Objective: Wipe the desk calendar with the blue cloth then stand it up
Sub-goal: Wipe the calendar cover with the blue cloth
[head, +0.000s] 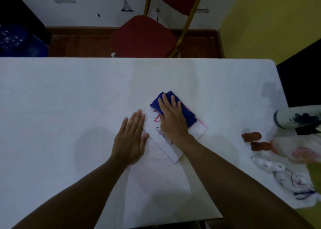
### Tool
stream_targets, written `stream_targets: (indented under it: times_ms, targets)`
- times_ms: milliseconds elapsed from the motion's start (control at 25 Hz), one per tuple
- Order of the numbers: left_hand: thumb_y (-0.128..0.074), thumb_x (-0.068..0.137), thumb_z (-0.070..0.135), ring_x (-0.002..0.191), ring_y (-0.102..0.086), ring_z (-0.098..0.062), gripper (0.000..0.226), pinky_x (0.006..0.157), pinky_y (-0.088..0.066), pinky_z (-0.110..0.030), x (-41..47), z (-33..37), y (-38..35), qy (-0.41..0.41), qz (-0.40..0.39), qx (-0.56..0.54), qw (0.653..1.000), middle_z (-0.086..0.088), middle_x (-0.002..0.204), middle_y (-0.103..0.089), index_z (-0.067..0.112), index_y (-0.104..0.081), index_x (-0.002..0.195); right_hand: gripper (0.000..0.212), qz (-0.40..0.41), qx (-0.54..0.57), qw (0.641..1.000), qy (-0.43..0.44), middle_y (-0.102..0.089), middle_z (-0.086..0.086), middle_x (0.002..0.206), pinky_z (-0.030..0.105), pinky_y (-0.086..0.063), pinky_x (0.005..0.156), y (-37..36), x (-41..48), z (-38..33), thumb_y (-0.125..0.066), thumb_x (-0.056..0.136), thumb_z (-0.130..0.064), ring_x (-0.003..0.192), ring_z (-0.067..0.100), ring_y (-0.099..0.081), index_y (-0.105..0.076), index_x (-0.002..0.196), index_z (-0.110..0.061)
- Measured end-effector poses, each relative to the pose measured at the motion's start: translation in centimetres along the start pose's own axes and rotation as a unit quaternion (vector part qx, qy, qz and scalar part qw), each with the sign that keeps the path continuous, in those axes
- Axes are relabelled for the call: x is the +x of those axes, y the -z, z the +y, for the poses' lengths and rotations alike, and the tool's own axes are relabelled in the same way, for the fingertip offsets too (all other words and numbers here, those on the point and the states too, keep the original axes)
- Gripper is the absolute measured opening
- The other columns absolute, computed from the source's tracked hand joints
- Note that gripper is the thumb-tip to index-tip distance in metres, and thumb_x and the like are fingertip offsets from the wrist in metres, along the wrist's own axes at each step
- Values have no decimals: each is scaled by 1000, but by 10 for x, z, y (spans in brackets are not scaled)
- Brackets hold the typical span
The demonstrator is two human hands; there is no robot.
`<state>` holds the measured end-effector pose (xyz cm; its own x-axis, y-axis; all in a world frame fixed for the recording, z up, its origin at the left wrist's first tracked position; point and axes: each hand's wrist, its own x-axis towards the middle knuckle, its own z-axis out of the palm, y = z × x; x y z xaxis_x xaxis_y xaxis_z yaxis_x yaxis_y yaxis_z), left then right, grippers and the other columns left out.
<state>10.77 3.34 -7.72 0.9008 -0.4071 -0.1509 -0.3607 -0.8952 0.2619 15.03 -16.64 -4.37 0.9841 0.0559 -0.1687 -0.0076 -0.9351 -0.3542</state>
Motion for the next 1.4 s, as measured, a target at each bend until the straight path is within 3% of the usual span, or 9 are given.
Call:
stream_targets:
  times_ms: [80,240,400,600,680,920,1240,1400]
  targets:
    - [-16,109,51,164,-5,-19,69,133,-16,-46,0,0,-1,-2,7,2,1000,-6,176,-6,14,-7,167,67,-10,-12,999,37,-18,5,172,52,-7,129,-2,-2,0,-55,102,-10,159,35,-10,-25,163,-11]
    - [-18,109,48,164,-3,-18,69,133,-15,-45,0,0,-2,-2,11,14,1000,-6,176,-5,12,-8,167,70,-11,47,994,101,-34,3,167,54,-15,128,-3,-25,1,-67,94,-3,157,32,-21,-39,158,-10]
    - [-17,110,46,164,-1,-18,67,132,-17,-46,-1,-1,-4,-5,13,19,1000,-7,177,-4,11,-9,167,53,32,72,986,148,-54,7,154,54,-24,126,-7,-64,13,-64,94,-3,150,34,-39,-56,147,-7]
    - [-16,110,44,164,0,-19,67,132,-17,-47,0,-1,-4,-8,18,17,1000,-7,177,-1,11,-5,167,49,19,47,977,206,-54,2,154,52,-29,124,-10,-104,37,-59,99,-13,151,26,-38,-55,148,-11]
    - [-17,110,44,164,0,-19,67,132,-16,-46,0,-2,-4,-10,22,19,1000,-8,177,-1,11,-6,167,47,24,39,979,198,-56,3,153,50,-29,125,-7,-95,36,-53,99,-14,150,26,-40,-57,146,-12]
    - [-17,110,44,164,-5,-20,66,132,-17,-46,0,-2,-6,-12,28,20,999,-8,176,-6,11,-10,167,47,41,80,991,102,-53,7,154,54,-28,124,-6,-51,7,-62,99,-5,149,33,-40,-57,145,-6]
    - [-18,110,45,164,1,-17,68,134,-9,-43,-1,-3,-7,-15,36,12,999,-5,177,-1,13,-4,167,52,28,56,981,186,-54,4,153,50,-32,123,-10,-139,54,-60,96,-6,150,25,-40,-56,147,-9]
    - [-20,110,44,164,0,-17,67,133,-11,-44,0,-4,-8,-18,42,12,999,-6,177,-3,12,-5,167,50,92,44,991,83,-58,10,148,57,-36,119,0,-129,75,-67,90,7,145,34,-47,-62,139,-1]
